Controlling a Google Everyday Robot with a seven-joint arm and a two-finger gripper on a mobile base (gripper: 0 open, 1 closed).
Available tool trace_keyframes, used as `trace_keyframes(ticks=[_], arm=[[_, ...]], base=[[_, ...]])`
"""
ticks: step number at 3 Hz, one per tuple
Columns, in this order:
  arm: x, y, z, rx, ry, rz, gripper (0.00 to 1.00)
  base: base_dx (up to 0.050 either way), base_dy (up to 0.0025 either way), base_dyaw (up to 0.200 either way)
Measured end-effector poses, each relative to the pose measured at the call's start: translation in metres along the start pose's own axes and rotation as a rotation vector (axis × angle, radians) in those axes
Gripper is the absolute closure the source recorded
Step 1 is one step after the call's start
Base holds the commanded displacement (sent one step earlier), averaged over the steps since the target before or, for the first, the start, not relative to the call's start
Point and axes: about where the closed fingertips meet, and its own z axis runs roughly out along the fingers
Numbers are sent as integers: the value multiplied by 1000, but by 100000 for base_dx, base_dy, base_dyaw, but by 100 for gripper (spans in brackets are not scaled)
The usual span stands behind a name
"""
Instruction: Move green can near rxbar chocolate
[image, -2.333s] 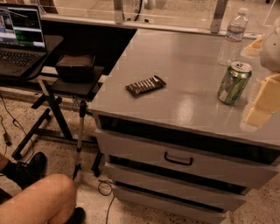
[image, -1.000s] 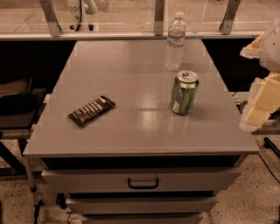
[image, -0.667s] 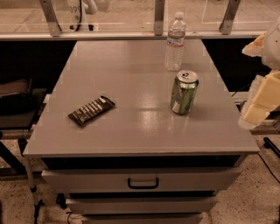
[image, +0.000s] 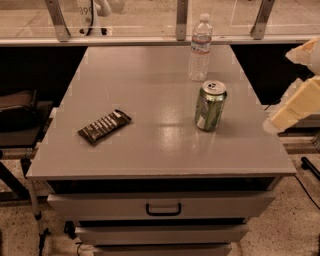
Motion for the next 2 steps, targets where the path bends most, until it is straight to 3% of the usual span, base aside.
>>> trace_keyframes(ticks=[1,2], arm=[[-19,-7,11,-9,-89,-12,0],[-39,-10,31,-40,-132,-45,0]], base=[[0,0,0],[0,0,0]])
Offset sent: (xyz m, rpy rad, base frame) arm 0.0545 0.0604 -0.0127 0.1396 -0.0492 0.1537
